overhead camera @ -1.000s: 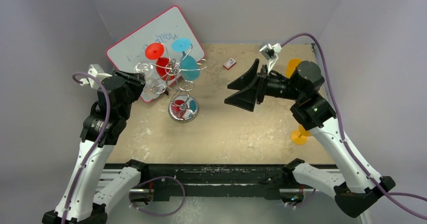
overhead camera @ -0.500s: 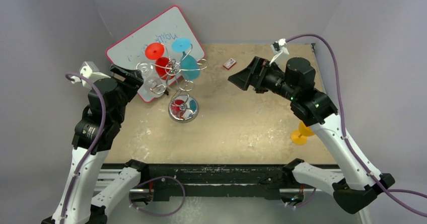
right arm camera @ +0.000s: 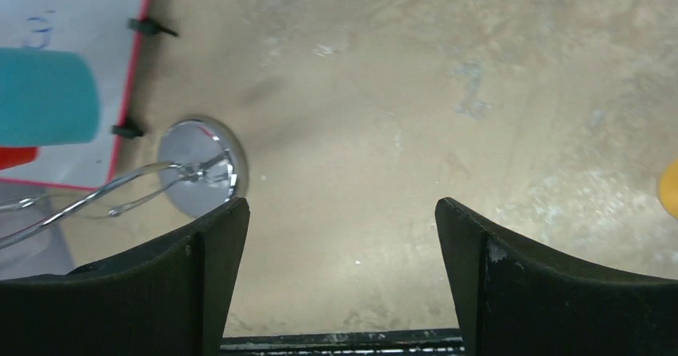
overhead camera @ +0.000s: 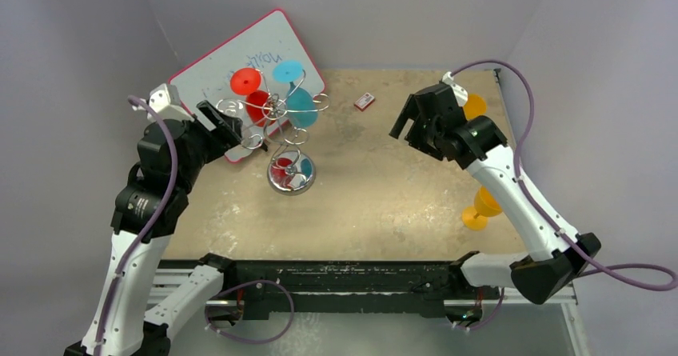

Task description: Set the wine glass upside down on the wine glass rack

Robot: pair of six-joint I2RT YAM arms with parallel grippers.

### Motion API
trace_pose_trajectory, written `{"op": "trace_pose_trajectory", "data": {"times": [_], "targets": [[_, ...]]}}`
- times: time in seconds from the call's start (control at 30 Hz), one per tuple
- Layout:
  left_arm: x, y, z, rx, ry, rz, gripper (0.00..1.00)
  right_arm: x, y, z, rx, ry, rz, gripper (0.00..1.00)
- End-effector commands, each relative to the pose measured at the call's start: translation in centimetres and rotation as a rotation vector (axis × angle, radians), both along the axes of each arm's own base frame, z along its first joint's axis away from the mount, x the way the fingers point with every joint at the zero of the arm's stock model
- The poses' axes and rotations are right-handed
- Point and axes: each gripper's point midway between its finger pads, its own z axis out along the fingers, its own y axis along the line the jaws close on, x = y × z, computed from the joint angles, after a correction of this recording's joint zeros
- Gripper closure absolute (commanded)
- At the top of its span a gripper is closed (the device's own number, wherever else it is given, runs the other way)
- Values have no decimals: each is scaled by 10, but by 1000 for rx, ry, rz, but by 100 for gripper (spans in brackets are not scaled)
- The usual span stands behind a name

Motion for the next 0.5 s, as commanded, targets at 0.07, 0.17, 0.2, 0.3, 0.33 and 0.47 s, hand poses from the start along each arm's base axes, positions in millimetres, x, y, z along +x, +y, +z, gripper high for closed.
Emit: {"op": "trace_pose_trajectory", "data": {"times": [0.07, 0.17, 0.2, 0.3, 0.33, 0.47], "targets": [[-20, -10, 30, 72, -110, -139, 23, -16, -53, 3, -121, 6, -203, 23], [-23, -13, 30, 80, -109, -168, 21, -24, -73, -8, -149, 50, -278, 32], [-24, -15, 30, 78, -106, -178, 20, -27, -81, -12, -162, 68, -311, 36], [-26, -18, 31, 58, -104, -186, 18, -36, -106, -22, -219, 107, -400, 44], [-27, -16, 32, 47, -105, -176, 18, -38, -113, -24, -229, 112, -417, 46], [-32, -17, 38, 18, -129, -178, 17, -44, -140, -28, -232, 127, -502, 50]]}}
